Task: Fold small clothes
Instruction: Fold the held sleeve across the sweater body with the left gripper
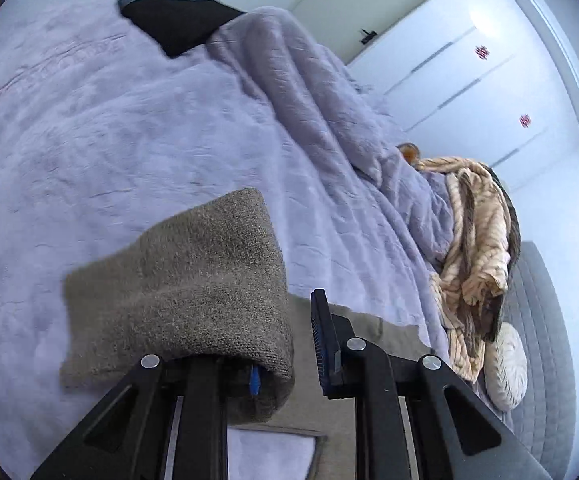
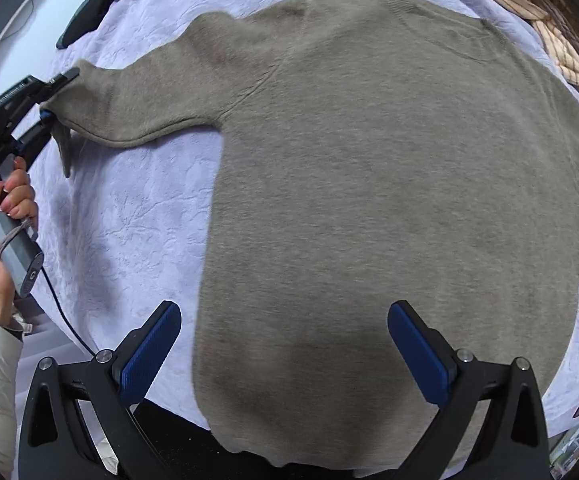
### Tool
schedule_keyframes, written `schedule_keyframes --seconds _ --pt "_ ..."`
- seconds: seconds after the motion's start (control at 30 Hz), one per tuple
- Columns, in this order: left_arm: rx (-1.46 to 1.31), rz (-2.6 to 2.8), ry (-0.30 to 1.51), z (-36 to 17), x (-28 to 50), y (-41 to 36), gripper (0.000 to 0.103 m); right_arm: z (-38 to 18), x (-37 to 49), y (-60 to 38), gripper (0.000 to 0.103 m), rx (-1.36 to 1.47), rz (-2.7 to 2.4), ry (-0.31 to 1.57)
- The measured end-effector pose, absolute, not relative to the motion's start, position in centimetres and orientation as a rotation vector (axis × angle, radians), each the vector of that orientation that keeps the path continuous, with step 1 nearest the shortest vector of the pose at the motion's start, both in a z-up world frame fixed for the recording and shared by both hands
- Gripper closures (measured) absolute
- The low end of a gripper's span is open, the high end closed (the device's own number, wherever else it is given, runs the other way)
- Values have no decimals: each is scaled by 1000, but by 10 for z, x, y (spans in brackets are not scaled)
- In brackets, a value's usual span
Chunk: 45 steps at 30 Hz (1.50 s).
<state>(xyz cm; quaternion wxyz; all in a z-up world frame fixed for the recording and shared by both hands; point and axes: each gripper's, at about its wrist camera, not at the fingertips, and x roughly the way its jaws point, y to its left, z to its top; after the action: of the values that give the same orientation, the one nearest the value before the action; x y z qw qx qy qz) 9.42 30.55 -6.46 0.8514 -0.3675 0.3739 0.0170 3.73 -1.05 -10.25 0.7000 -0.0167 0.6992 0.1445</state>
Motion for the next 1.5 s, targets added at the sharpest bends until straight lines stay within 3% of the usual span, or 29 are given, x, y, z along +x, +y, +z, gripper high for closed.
schedule_keyframes --seconds 0.13,0.3,0.43,0.63,0.7,0.73,0.77,0.83,1.03,1.2,1.43,1.5 --pt "-659 -100 804 -37 124 217 81 -92 45 -59 0 3 295 1534" --pt "-560 -234 898 -42 157 99 81 -83 49 -127 0 67 226 1514" --pt "-448 -298 1016 -70 174 6 81 -85 47 -181 0 127 160 1522" --pt "-258 -247 1234 -131 175 -63 81 -97 49 -243 0 205 71 1550" --pt "-225 -231 1238 -131 169 -65 81 -100 54 -255 0 220 53 1554" --pt "-215 -226 1232 -125 165 -64 70 -100 56 -259 0 222 47 1552" --pt "-210 -213 1225 -119 160 -61 44 -100 60 -262 0 221 43 1548" --pt "-219 -185 1184 -100 145 -46 26 -100 70 -265 0 213 40 1540" --pt "-231 11 1123 -77 106 36 26 -89 116 -239 0 94 132 1456" --pt "-179 251 1221 -109 84 107 26 -79 150 -156 0 -154 317 1321" --pt "-130 256 1233 -137 86 117 26 -117 156 -44 0 -674 447 1103" --pt "-149 266 1214 -142 98 111 26 -137 157 -28 5 -836 400 1054"
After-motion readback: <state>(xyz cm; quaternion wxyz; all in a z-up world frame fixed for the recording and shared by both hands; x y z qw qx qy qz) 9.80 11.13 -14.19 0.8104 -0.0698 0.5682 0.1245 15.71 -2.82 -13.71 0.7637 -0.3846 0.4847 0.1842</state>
